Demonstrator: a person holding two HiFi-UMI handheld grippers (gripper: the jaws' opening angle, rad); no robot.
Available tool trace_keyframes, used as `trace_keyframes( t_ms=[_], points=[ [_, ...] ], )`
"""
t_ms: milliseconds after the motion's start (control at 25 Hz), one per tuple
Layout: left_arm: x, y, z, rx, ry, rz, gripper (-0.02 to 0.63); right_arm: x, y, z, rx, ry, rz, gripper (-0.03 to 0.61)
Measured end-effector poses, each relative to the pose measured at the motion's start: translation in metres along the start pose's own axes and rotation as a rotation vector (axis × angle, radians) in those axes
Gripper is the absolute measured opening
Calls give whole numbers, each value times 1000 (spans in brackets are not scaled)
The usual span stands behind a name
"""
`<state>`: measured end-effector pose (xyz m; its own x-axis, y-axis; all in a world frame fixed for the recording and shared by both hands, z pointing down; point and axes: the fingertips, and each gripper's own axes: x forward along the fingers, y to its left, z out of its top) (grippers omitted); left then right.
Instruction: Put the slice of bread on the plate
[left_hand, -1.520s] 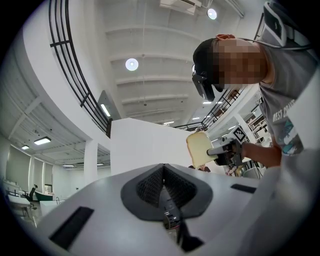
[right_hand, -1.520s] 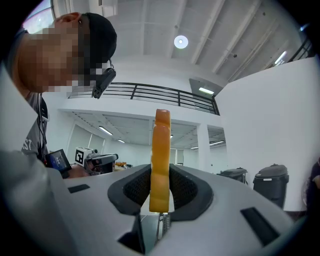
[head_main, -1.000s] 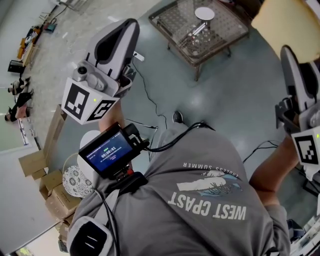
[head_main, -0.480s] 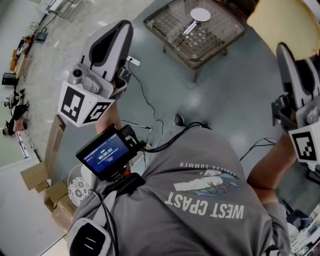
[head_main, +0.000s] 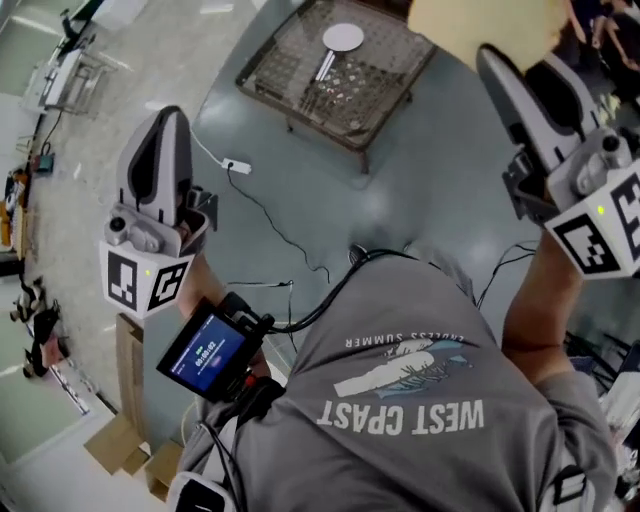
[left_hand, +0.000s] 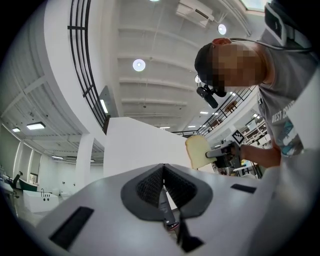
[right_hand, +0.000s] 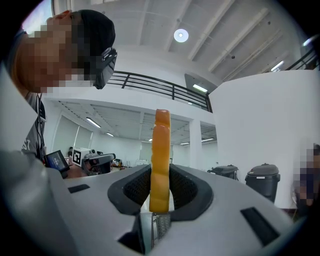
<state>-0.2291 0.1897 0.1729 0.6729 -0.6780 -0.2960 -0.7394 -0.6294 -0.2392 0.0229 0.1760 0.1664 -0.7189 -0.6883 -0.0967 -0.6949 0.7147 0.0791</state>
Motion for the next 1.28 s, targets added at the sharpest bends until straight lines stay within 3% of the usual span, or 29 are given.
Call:
trace_keyframes(
  t_ms=[120,440,840,1120,1280],
  points=[
    [-16,2,-10,-23,12,24,8,2,8,-9,-2,27,3,84],
    [88,-40,7,-54,18,18,8,-38,-84,27,20,59,18,84],
    [137,-43,-16,-44,47,63,8,-23,-145,11,38,62,72,84],
    [195,-54,1,5,41,89,8,-25,-200,32,54,41,127,84],
    [199,-52,-11,3,76,113,8,-11,-210,16,77,46,159,84]
  ],
)
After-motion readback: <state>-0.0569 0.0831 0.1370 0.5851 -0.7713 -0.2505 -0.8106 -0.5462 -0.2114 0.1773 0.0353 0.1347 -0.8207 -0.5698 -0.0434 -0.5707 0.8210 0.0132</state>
